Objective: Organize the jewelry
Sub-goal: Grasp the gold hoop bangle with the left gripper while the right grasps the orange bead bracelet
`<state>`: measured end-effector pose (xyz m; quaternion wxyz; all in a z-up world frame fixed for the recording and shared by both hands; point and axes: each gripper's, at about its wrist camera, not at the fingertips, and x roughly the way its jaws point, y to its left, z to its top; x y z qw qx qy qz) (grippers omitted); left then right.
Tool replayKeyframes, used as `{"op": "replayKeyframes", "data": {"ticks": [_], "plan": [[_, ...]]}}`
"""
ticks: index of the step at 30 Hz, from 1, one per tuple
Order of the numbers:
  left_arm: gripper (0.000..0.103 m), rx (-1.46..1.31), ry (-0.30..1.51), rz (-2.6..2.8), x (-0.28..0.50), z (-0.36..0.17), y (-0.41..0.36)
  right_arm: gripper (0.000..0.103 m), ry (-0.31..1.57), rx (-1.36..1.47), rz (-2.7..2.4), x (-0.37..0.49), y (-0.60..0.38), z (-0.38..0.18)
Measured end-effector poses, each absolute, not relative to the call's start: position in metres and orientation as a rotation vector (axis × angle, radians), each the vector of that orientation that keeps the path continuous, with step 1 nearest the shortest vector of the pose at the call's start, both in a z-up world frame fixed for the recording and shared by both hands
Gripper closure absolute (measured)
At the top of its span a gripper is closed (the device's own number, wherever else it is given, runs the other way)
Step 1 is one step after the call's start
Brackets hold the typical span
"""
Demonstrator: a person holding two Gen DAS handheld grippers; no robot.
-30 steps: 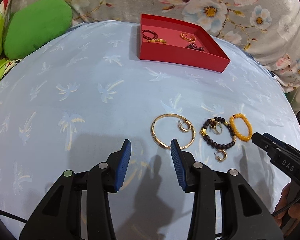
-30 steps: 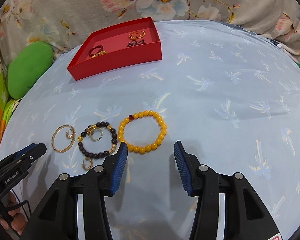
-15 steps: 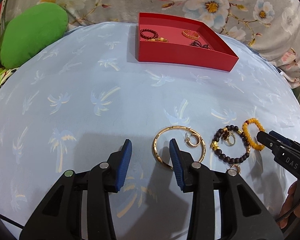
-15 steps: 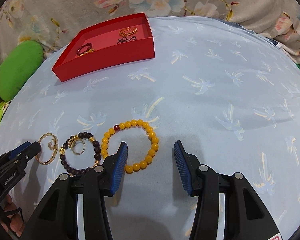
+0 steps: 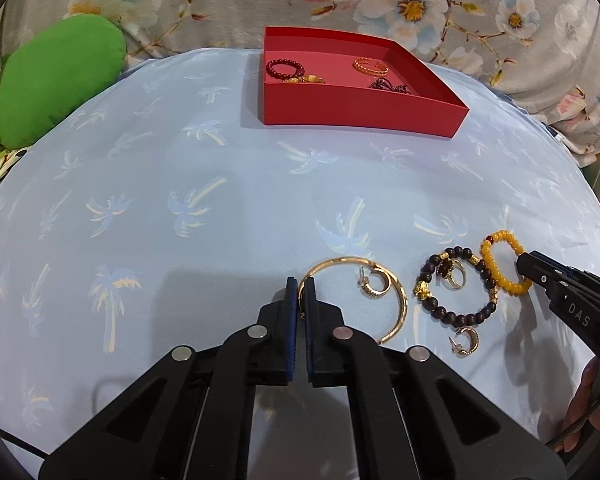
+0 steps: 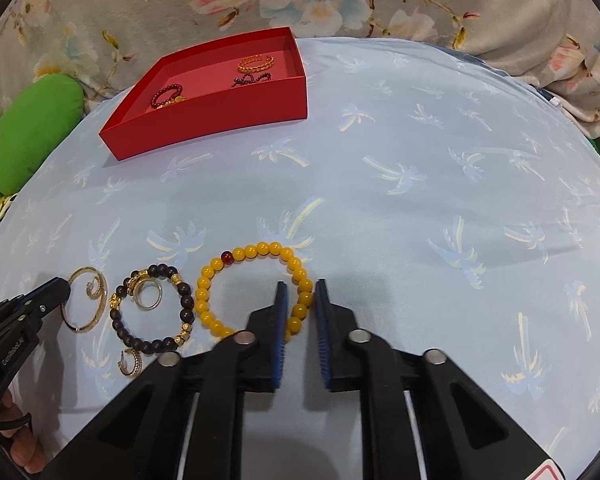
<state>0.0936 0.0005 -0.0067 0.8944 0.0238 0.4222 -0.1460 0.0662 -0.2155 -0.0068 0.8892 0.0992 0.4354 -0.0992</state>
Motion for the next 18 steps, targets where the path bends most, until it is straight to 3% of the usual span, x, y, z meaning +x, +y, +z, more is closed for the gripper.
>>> {"op": "replayKeyframes", "data": {"ticks": [18], "plan": [[0.100, -0.026, 0.814, -0.358, 0.075, 0.048, 0.011, 0.095, 0.817, 0.262, -0.162, 0.045, -0.218, 0.046]]}}
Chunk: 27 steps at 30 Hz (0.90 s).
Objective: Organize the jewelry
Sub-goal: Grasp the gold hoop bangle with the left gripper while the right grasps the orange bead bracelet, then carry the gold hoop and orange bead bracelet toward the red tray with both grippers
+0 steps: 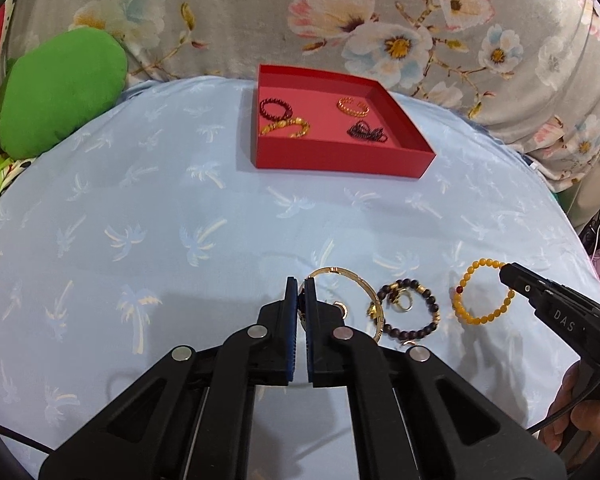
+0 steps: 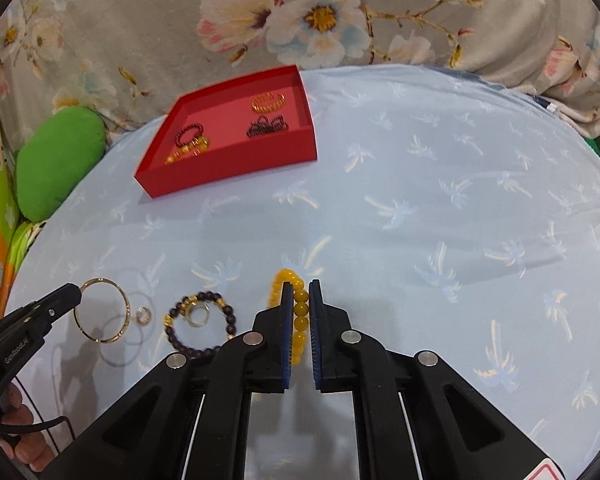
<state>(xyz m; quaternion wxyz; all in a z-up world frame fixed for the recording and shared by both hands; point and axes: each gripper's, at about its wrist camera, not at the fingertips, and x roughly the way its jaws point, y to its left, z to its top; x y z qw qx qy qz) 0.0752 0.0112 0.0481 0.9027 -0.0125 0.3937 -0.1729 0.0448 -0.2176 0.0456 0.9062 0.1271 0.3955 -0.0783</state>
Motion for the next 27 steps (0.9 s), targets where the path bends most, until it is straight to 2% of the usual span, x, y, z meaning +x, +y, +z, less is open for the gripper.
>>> {"op": "replayKeyframes", "data": {"ticks": [11, 25, 27], "plan": [[0.100, -0.025, 0.757, -0.386, 0.093, 0.088, 0.000, 0.095, 0.733, 0.262, -0.109, 0.073, -0.221, 0.097], [0.100, -0.018, 0.682, -0.371, 0.194, 0.124, -0.027, 0.095, 0.675, 0.280, -0.052, 0.191, -0.233, 0.137], [0.103, -0.020, 0.684, -0.373, 0.211, 0.124, -0.032, 0.095, 0.679, 0.281, -0.042, 0.207, -0.232, 0.134]]}}
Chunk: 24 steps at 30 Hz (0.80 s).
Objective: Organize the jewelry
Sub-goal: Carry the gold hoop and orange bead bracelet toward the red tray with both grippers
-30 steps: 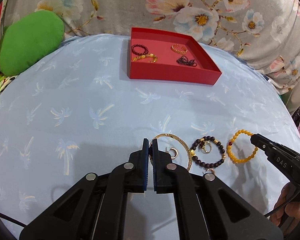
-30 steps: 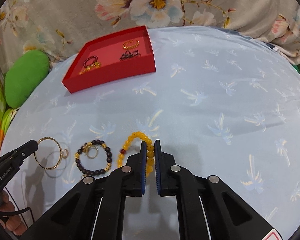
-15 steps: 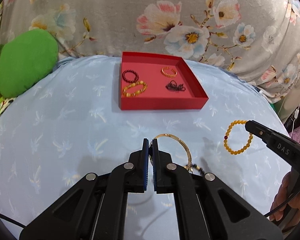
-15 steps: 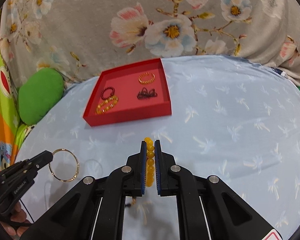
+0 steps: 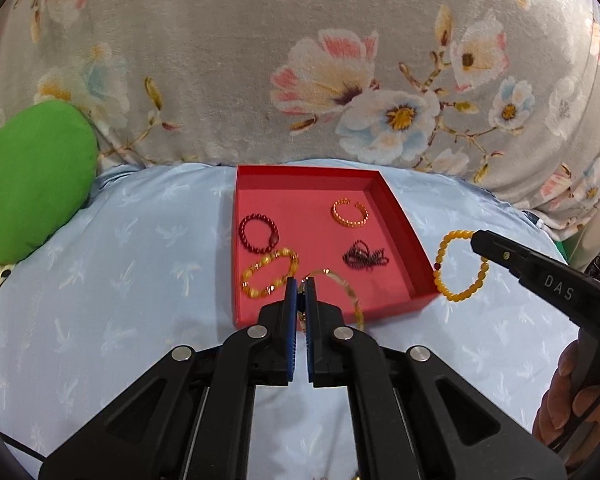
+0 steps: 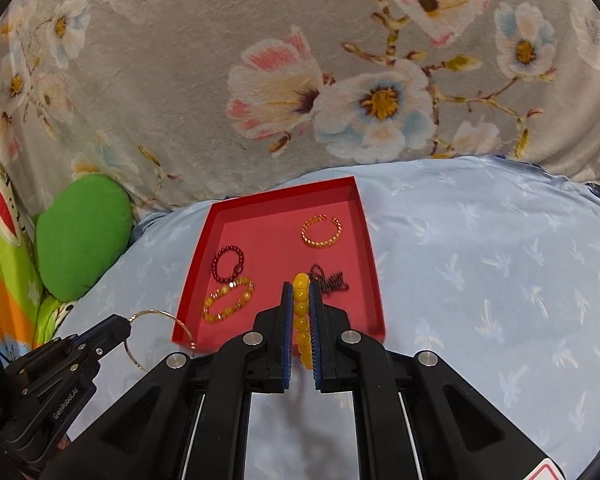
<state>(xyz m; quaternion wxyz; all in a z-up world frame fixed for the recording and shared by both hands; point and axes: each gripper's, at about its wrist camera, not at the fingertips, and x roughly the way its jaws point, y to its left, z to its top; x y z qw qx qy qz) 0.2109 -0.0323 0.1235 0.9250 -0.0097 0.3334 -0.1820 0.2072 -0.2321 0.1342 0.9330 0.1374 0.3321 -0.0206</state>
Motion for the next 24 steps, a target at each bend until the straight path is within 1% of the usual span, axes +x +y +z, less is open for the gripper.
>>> {"op": "replayKeyframes", "data": {"ticks": [4, 10, 15, 21, 22, 23, 24], "plan": [[0.103, -0.019, 0.699, -0.375, 0.242, 0.115, -0.045, 0.095, 0.706, 0.292, -0.017, 0.240, -0.230, 0.121], [0.103, -0.016, 0.753, -0.354, 0.278, 0.088, -0.056, 0.095, 0.781, 0.275, -0.015, 0.280, -0.225, 0.084], [0.103, -0.032, 0.763, -0.341, 0.272, 0.078, -0.037, 0.095, 0.794, 0.302, -0.023, 0.282, -0.235, 0.071], [0.101, -0.088, 0.817, -0.312, 0.240, 0.058, -0.001, 0.095, 0.774, 0.357, -0.026, 0.257, -0.246, 0.074], [0.095, -0.092, 0.831, -0.308, 0.234, 0.054, 0.003, 0.095, 0.769, 0.356, -0.025, 0.251, -0.245, 0.077], [0.086, -0.096, 0.841, -0.311, 0.227, 0.050, 0.006, 0.095, 0.764, 0.350, -0.026, 0.246, -0.245, 0.079], [0.079, -0.094, 0.851, -0.314, 0.220, 0.045, 0.007, 0.095, 0.756, 0.342, -0.029, 0.240, -0.243, 0.082]]}}
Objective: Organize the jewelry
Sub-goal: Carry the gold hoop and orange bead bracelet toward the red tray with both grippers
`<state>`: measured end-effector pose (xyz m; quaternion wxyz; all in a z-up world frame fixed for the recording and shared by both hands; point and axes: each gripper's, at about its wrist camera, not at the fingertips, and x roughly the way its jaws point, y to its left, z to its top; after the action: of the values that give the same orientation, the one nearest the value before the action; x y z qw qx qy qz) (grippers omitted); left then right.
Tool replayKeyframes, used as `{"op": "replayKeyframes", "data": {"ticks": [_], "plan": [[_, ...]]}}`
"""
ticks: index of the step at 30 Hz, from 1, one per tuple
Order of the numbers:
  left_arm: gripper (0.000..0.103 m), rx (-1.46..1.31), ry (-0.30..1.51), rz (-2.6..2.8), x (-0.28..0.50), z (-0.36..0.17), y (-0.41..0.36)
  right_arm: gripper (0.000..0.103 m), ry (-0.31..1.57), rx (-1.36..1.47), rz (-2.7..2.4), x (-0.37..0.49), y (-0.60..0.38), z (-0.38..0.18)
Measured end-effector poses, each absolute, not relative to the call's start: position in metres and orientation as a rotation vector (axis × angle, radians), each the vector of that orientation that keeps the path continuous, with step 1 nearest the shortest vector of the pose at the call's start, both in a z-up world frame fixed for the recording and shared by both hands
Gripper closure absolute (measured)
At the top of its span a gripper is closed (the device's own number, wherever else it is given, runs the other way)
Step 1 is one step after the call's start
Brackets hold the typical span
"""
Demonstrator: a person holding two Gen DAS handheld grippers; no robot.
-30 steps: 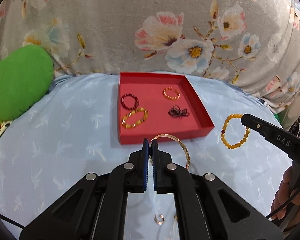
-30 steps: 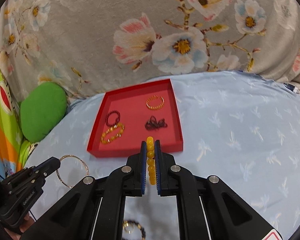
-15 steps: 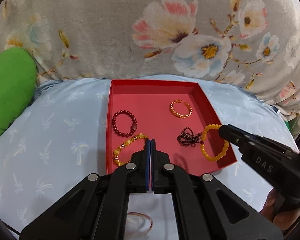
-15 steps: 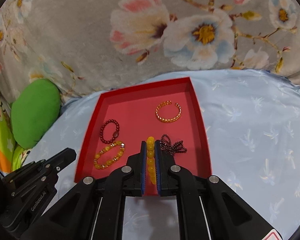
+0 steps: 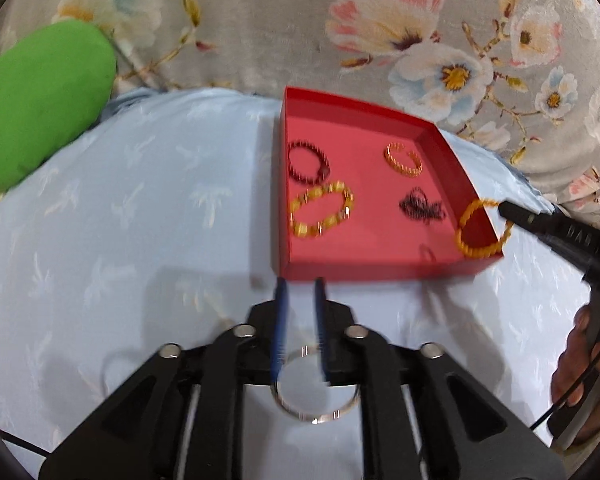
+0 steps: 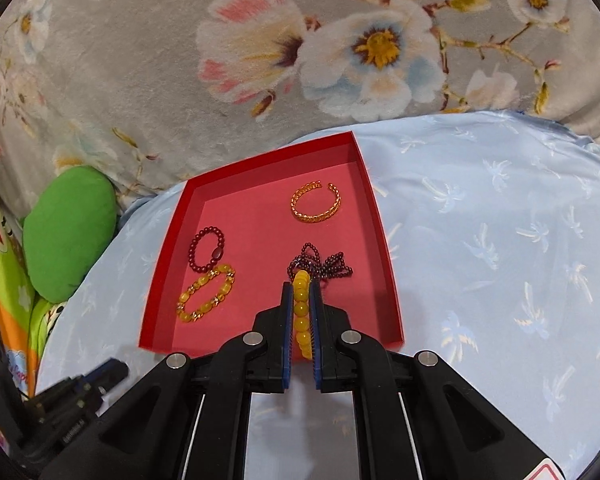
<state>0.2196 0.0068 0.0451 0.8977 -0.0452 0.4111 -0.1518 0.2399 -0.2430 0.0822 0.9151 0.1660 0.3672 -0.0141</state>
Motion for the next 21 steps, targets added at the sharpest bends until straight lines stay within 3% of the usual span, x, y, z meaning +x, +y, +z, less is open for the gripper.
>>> {"op": "replayKeyframes", "data": {"ticks": [1, 2, 9, 13, 18, 21], "plan": [[0.066, -0.085, 0.859, -0.312, 0.213, 0.041, 0.007, 0.095, 0.746, 0.330, -0.033, 0.233, -0.242, 0.086], [0.061, -0.074, 0.862, -0.309, 0.207, 0.037, 0.006, 0.095, 0.739, 0.326, -0.034, 0.227, -0.241, 0.088], [0.047, 0.003, 0.906, -0.309, 0.186, 0.008, -0.010, 0.095, 0.731, 0.311, -0.026, 0.202, -0.231, 0.096], [0.034, -0.002, 0.912, -0.321, 0.183, 0.002, -0.015, 0.095, 0.741, 0.309, -0.024, 0.201, -0.229, 0.093], [0.036, 0.049, 0.902, -0.308, 0.184, -0.006, -0.026, 0.095, 0.740, 0.316, -0.022, 0.199, -0.229, 0.092], [0.044, 0.050, 0.893, -0.305, 0.184, -0.005, -0.026, 0.095, 0.740, 0.316, -0.023, 0.200, -0.230, 0.092]]}}
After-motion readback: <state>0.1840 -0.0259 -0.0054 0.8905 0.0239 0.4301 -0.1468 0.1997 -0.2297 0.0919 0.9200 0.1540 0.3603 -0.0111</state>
